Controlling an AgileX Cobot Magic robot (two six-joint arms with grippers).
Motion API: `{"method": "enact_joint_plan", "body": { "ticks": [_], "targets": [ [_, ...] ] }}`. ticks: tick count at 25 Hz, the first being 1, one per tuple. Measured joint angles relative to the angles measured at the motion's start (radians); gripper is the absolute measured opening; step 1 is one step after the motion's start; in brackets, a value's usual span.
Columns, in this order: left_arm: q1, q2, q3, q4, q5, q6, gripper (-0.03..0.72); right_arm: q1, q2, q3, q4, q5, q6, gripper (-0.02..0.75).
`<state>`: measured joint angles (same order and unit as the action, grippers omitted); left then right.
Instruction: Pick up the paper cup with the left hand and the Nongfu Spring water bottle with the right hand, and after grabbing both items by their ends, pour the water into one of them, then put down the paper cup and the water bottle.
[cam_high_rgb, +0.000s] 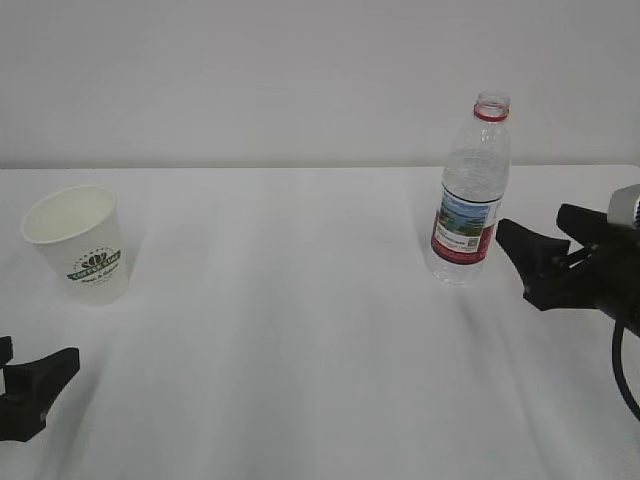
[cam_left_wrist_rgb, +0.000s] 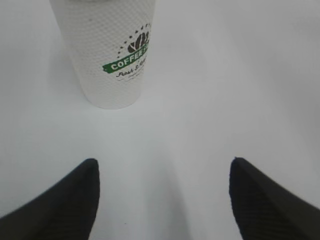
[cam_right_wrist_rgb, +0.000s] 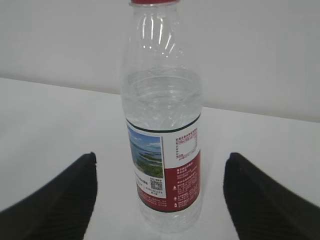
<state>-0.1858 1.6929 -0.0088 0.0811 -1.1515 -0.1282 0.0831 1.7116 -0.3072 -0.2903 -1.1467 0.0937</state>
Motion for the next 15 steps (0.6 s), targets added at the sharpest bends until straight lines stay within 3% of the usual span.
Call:
{"method": "enact_joint_plan", "body": {
  "ticks": [8, 15],
  "targets": [
    [0.0, 0.0, 0.0, 0.0, 0.0, 0.0, 0.587, 0.0, 0.065, -0.041, -0.083, 0.0, -0.05, 0.608],
    [0.0, 0.0, 0.0, 0.0, 0.0, 0.0, 0.587, 0.0, 0.109, -0.076, -0.087, 0.0, -0.056, 0.655]
  ]
}}
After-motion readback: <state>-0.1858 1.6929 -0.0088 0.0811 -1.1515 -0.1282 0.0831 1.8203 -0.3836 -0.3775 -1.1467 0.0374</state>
